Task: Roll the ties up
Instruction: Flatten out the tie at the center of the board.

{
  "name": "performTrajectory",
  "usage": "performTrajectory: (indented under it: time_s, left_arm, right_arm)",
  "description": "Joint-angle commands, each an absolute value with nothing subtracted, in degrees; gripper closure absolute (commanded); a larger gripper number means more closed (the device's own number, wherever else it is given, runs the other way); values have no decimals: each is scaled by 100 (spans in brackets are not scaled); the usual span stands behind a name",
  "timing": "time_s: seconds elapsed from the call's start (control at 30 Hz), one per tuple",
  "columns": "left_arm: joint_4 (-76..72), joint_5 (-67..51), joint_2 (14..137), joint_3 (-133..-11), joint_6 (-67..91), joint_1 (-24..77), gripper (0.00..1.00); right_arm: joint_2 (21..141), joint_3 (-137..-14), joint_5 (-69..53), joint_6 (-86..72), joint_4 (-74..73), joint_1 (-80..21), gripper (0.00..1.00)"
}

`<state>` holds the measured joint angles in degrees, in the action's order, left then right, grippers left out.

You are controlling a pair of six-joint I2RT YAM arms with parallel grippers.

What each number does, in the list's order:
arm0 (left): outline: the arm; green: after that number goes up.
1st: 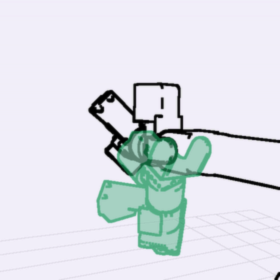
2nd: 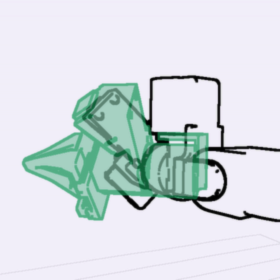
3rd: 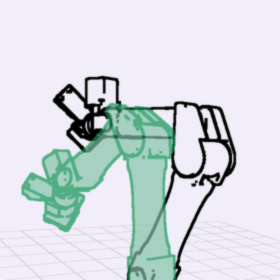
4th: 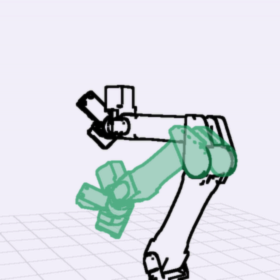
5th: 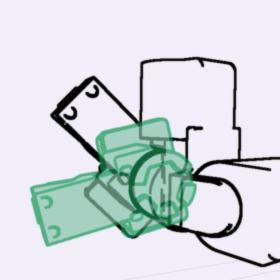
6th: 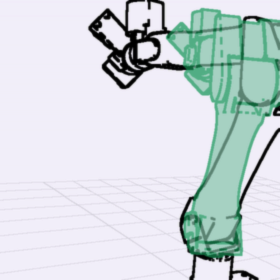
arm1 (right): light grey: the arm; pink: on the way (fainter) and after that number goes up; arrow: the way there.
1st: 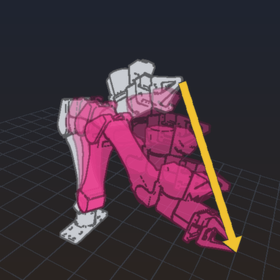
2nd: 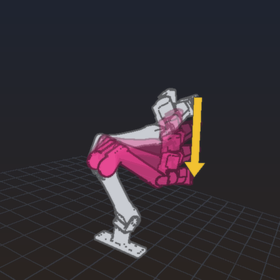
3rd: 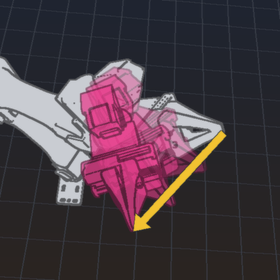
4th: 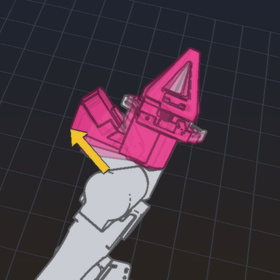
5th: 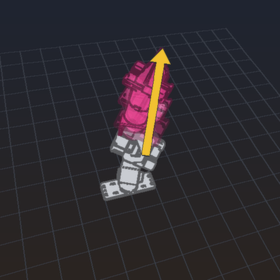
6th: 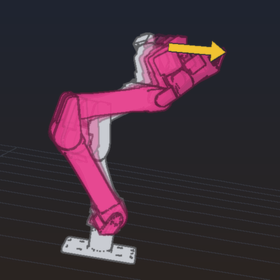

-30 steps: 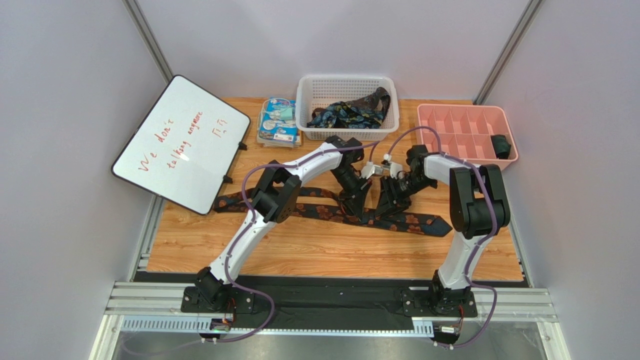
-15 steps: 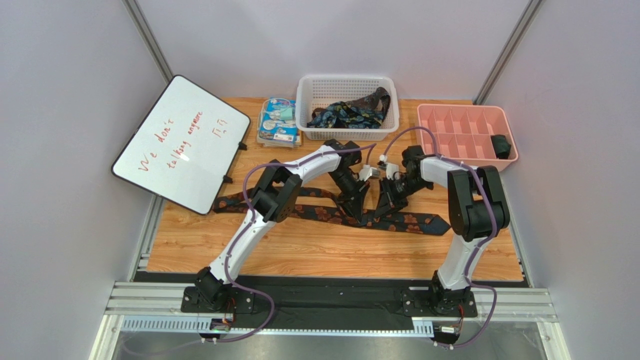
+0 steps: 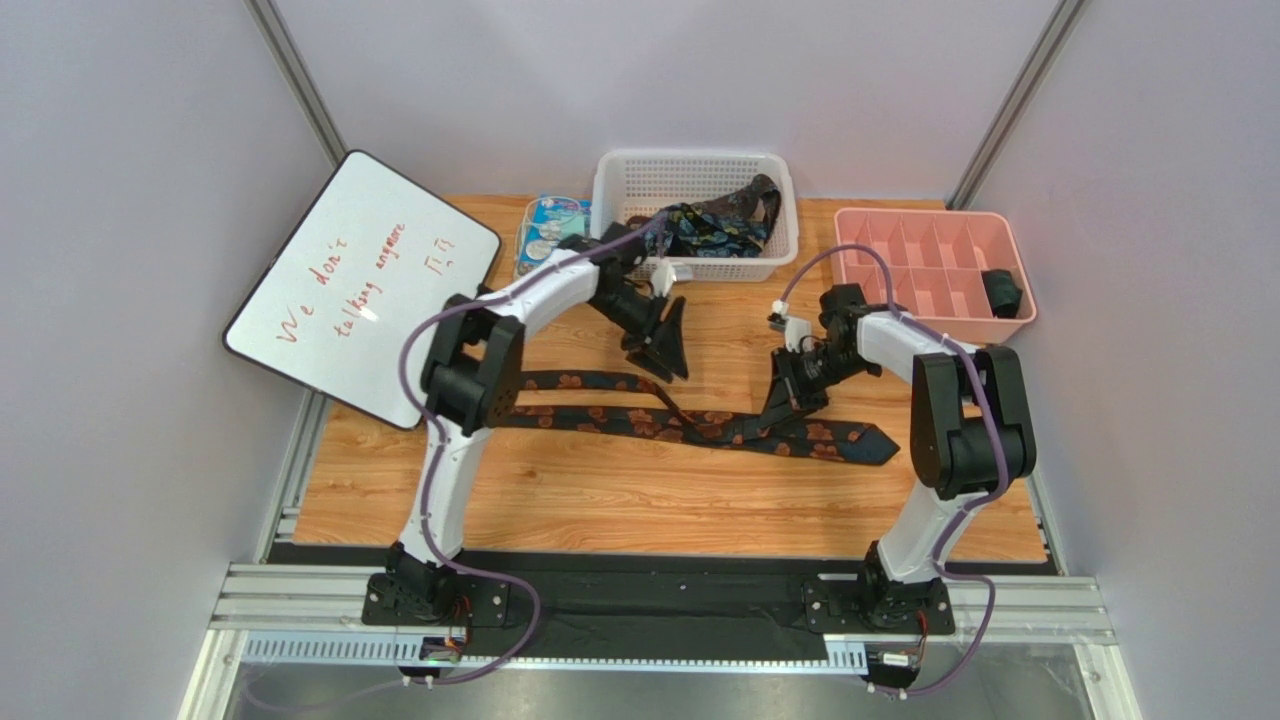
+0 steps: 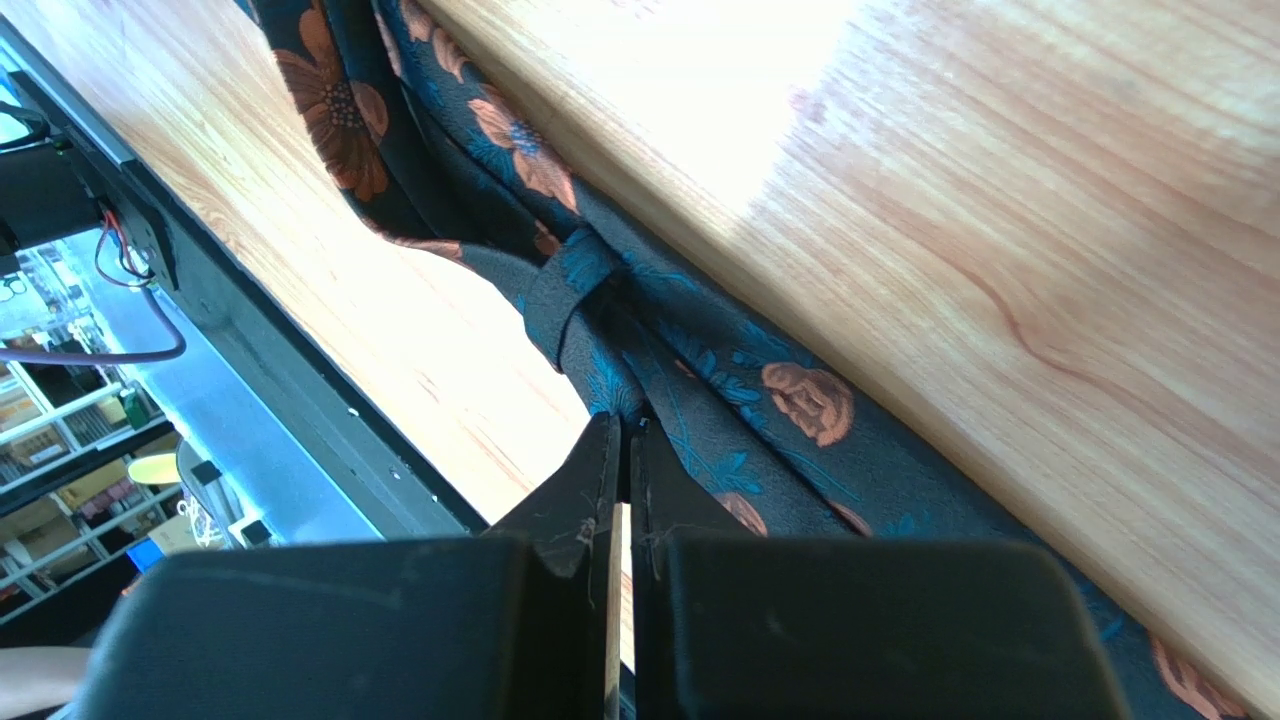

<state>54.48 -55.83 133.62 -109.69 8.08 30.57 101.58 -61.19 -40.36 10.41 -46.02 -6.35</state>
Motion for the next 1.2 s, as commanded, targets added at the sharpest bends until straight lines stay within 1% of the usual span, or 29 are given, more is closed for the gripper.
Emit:
performTrajectory:
  time_s: [0.0, 0.1, 0.13, 0.17, 0.2, 0.23, 0.27, 0.37, 0.5, 0.63, 0.73, 0.77, 0.87, 0.97, 1.0, 1.1, 1.13, 1.17]
  left_arm:
    - [5641, -5380, 12359, -10679, -179, 2646, 43]
    - [6520, -4906, 11956, -10504, -1507, 2252, 41]
    - [6704, -4643, 11814, -10407, -2643, 2154, 40]
    - [7037, -4092, 11673, -10293, -3202, 2084, 40]
    - [7171, -3817, 11385, -10014, -3730, 1935, 40]
    - [7233, -3510, 11234, -9845, -4597, 1864, 40]
    - [7294, -3002, 11093, -9687, -4945, 1811, 40]
    - [7286, -2323, 10653, -9168, -5753, 1626, 40]
    - [7427, -1741, 10529, -8711, -6143, 1503, 40]
    - [7129, -1319, 10389, -8131, -6346, 1441, 40]
    - [6427, -1047, 10292, -7630, -6302, 1433, 40]
    - [6103, -933, 10327, -7559, -6232, 1433, 40]
    - [5776, -836, 10555, -7550, -6012, 1441, 41]
    - [5730, -817, 10626, -7690, -5985, 1441, 51]
    - [5730, -843, 10582, -7699, -6011, 1424, 60]
    - [5783, -975, 10328, -7664, -6170, 1433, 72]
    - [5792, -1002, 10292, -7638, -6187, 1433, 71]
    - [5792, -985, 10266, -7620, -6248, 1433, 67]
  right_arm:
    - [10011, -6135, -3999, 1178, -4614, -475, 100]
    - [10011, -6065, -3973, 1204, -4658, -308, 100]
    - [10002, -6047, -3964, 1222, -4676, -229, 100]
    - [10011, -6021, -3877, 1239, -4693, -194, 100]
    - [10011, -6003, -3841, 1283, -4737, -159, 100]
    - [9993, -5959, -3806, 1301, -4755, -97, 100]
    - [9976, -5959, -3762, 1309, -4772, -53, 100]
    - [9923, -5994, -3753, 1327, -4860, 149, 100]
    - [9888, -6038, -3727, 1388, -4992, 263, 100]
    - [9844, -6064, -3665, 1564, -5255, 430, 100]
    - [9826, -6108, -3621, 1705, -5387, 588, 100]
    - [9844, -6135, -3630, 1749, -5422, 624, 100]
    - [9879, -6205, -3595, 1801, -5467, 659, 100]
    - [9914, -6275, -3542, 1837, -5510, 694, 100]
    - [9914, -6301, -3551, 1880, -5563, 712, 100]
    - [9905, -6398, -3516, 1933, -5634, 817, 100]
    - [9940, -6459, -3516, 1942, -5651, 861, 100]
    - [9967, -6486, -3524, 1951, -5669, 870, 100]
